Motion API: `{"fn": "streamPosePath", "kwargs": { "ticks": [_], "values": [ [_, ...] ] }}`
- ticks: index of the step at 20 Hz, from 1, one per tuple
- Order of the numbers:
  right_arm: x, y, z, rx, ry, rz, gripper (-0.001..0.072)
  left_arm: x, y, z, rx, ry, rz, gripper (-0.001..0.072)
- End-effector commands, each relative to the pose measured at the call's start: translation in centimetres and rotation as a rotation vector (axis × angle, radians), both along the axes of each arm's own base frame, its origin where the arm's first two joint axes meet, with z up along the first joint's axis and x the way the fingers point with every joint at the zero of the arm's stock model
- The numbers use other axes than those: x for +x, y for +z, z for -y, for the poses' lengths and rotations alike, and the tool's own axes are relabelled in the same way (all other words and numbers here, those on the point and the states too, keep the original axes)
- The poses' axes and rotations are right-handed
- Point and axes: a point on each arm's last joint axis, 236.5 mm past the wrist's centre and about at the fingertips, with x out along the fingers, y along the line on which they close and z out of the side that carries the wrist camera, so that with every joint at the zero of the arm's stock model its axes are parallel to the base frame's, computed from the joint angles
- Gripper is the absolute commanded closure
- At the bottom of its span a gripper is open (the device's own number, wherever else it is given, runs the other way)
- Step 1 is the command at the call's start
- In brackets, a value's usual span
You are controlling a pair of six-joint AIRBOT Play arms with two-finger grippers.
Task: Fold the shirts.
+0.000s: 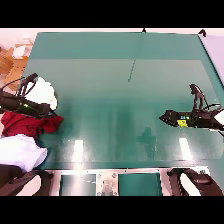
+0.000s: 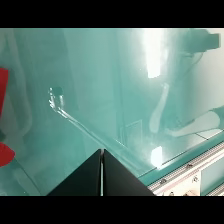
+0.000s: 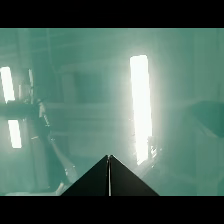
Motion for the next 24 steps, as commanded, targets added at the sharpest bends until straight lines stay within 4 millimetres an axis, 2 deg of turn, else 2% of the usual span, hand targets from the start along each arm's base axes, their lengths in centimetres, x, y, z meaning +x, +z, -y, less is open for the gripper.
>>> {"fn": "streamPosePath", "kwargs": {
  "ticks": [1,13,15,19,20,21,22,24],
  "values": [
    [-0.1,-0.1,0.0,0.001,0.000,-0.002,0.0689,0.0,0.0,0.0,0.000,0.001,0.001,0.0681],
    [-0.1,-0.2,0.0,0.001,0.000,-0.004,0.0689,0.2,0.0,0.0,0.000,0.006,0.008,0.0681],
    [0.1,-0.1,0.0,0.000,-0.005,0.003,0.0689,1.1,0.3,0.2,-0.018,0.028,0.040,0.0680],
    [0.2,-0.1,0.1,-0.001,-0.007,0.007,0.0689,5.1,1.2,-0.5,-0.014,0.132,0.183,0.0680],
    [0.6,0.0,0.2,-0.004,-0.017,0.025,0.0689,6.7,1.2,-1.7,0.031,0.168,0.244,0.0545],
    [1.2,0.2,0.4,-0.008,-0.031,0.048,0.0688,8.7,1.3,-3.8,0.106,0.220,0.326,0.0093],
    [1.8,0.5,0.7,-0.012,-0.045,0.073,0.0668,10.9,2.0,-6.1,0.181,0.289,0.418,-0.0013],
    [2.7,0.8,1.1,-0.018,-0.067,0.111,0.0484,14.6,4.1,-11.1,0.378,0.356,0.630,-0.0013]
  ]
}}
